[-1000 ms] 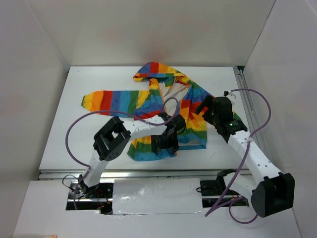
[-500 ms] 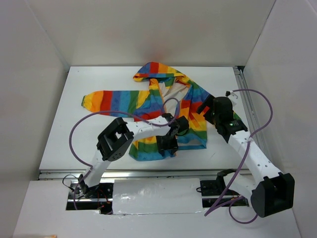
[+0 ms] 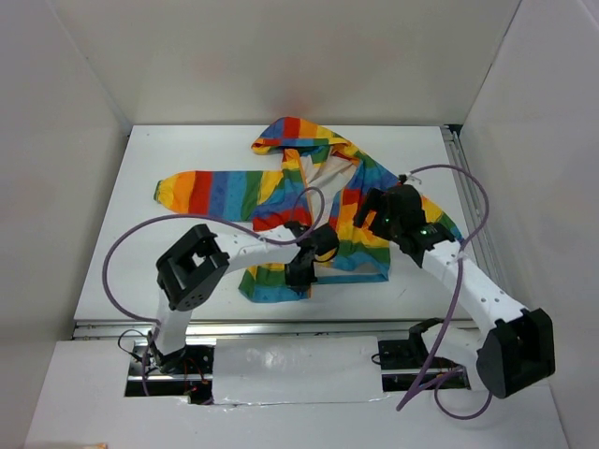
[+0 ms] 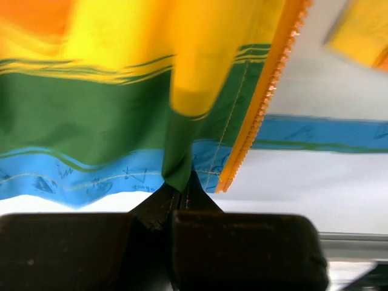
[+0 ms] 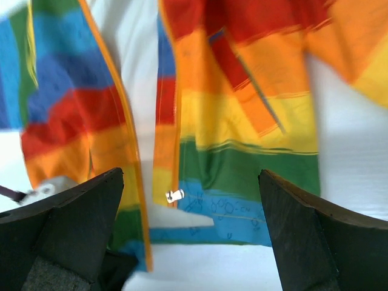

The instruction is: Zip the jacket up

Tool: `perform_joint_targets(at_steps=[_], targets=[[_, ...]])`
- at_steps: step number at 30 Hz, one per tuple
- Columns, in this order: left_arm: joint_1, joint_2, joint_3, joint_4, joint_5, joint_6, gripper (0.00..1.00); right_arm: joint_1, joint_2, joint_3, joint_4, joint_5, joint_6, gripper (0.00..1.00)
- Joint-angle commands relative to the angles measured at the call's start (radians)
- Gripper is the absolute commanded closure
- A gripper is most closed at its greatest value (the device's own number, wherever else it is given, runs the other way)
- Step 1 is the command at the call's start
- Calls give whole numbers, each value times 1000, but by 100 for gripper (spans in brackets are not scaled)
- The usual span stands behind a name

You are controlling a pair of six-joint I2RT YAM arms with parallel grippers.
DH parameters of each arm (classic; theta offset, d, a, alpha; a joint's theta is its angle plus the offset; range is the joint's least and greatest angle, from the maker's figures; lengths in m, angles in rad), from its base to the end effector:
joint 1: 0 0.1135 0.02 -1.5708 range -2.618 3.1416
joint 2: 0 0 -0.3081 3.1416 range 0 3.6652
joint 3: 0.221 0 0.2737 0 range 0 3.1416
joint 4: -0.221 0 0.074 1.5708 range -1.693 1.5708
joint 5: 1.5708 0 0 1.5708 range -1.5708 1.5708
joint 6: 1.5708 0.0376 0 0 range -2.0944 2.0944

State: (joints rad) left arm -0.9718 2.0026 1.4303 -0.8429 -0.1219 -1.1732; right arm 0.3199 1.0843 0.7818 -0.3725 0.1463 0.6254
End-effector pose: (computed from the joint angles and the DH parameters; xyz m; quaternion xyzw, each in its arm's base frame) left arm 0.2424 -0.3469 0.1892 -0.1047 0.9896 -0.0391 0.0904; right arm 0.2253 0.0689 0.2941 0.1681 0.8837 0.1380 0.4146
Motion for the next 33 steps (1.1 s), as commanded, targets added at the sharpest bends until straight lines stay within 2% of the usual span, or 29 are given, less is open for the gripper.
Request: perform_joint_targets(at_steps=[1,5,8,9,13,30,33], targets=[[15,-114,-123,68,-88,60,100,83,77,77,-52,7,-49,0],[38,-290,-264,258,-26,161,100,160,204,134,-138,79,-13,1],[76,-382,-378,422,88,245,100,218,245,126,-132,82,11,1],[88,-399,-436,502,132,271,100,231,253,125,-115,73,17,1],[108,-468,-531,632,211,326,100,261,334,134,-114,61,45,3],[131,-530,-604,682,228,359,100,298,637,218,-80,217,220,4],[133,-538,-607,677,220,359,100,298,680,231,-97,234,237,14]])
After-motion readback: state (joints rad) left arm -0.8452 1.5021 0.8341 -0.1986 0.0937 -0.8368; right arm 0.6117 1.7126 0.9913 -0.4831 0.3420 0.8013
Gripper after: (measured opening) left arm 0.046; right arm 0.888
